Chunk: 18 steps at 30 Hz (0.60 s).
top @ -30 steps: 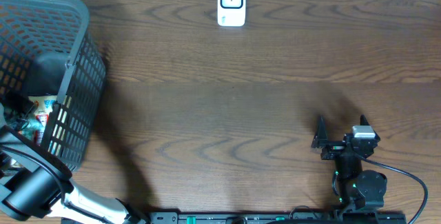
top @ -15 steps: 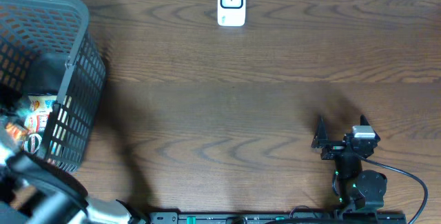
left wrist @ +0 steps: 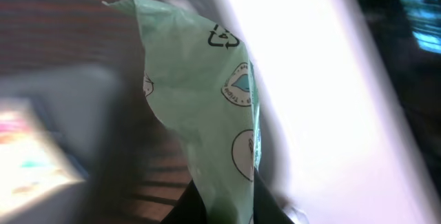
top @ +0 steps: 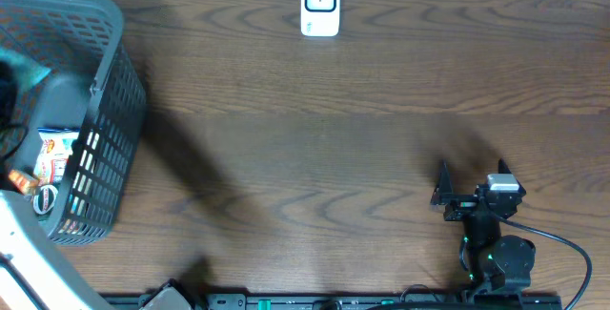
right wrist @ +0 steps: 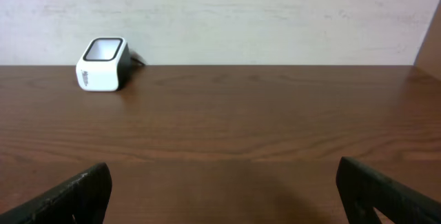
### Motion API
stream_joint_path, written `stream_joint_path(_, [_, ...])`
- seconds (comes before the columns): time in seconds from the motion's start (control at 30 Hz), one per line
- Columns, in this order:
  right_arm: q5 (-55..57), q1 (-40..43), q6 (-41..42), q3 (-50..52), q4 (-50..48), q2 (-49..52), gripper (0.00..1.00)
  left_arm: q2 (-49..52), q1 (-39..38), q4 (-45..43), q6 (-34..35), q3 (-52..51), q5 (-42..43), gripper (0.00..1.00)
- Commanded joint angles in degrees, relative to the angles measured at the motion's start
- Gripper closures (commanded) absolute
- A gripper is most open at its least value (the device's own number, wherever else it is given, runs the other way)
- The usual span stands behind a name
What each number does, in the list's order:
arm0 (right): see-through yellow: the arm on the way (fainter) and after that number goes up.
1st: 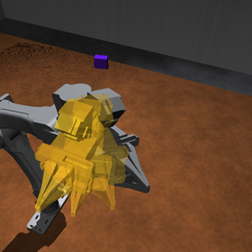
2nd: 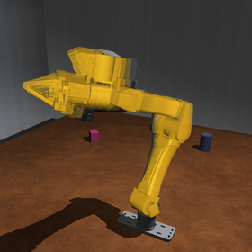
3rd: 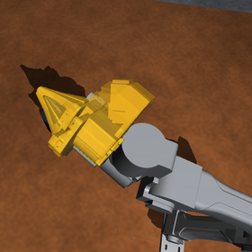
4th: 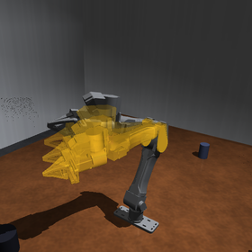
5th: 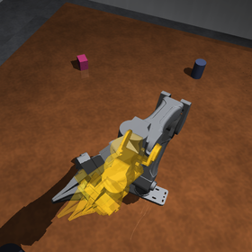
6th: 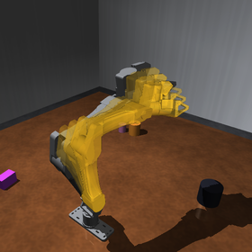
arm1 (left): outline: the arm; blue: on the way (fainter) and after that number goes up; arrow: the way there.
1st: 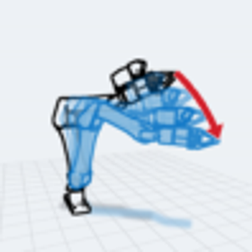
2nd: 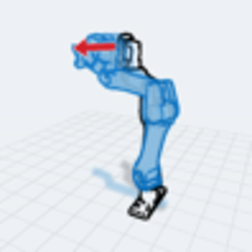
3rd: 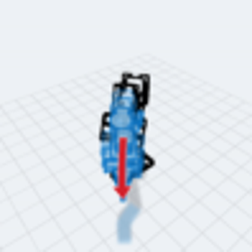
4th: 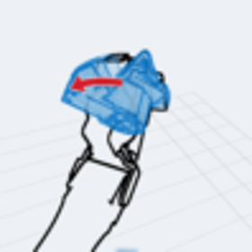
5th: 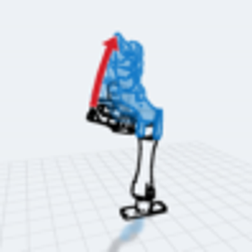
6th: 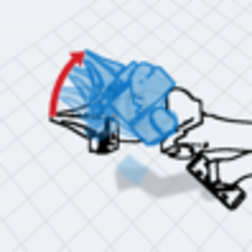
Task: Scan the item barcode
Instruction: 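Lift the wipes packet out and carry it toward the white scanner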
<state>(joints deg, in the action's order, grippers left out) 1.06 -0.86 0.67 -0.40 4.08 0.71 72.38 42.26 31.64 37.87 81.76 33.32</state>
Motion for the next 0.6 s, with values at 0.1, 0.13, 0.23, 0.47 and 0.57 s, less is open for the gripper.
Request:
stream_joint_path(0.1, [-0.1,0.5,0.6,0.1,0.2,-0.3,0.01,-2.1,-13.8,-4.7,8.1,0.5,11.1,0.92])
stream_joint_path(0.13, [-0.1,0.5,0.6,0.1,0.2,-0.3,0.01,-1.8,-17.4,-5.4,8.1,0.5,10.9,0.92])
stream_joint_path(0.23, [-0.1,0.5,0.6,0.1,0.2,-0.3,0.01,-0.6,-26.5,-7.0,8.1,0.5,9.0,0.92])
stream_joint_path(0.47, [-0.1,0.5,0.6,0.1,0.2,-0.3,0.01,6.4,-49.0,-7.1,-0.6,0.5,-4.5,0.92])
stream_joint_path(0.57, [-0.1,0.5,0.6,0.1,0.2,-0.3,0.01,11.0,-56.5,-7.1,-5.9,0.5,-8.3,0.92])
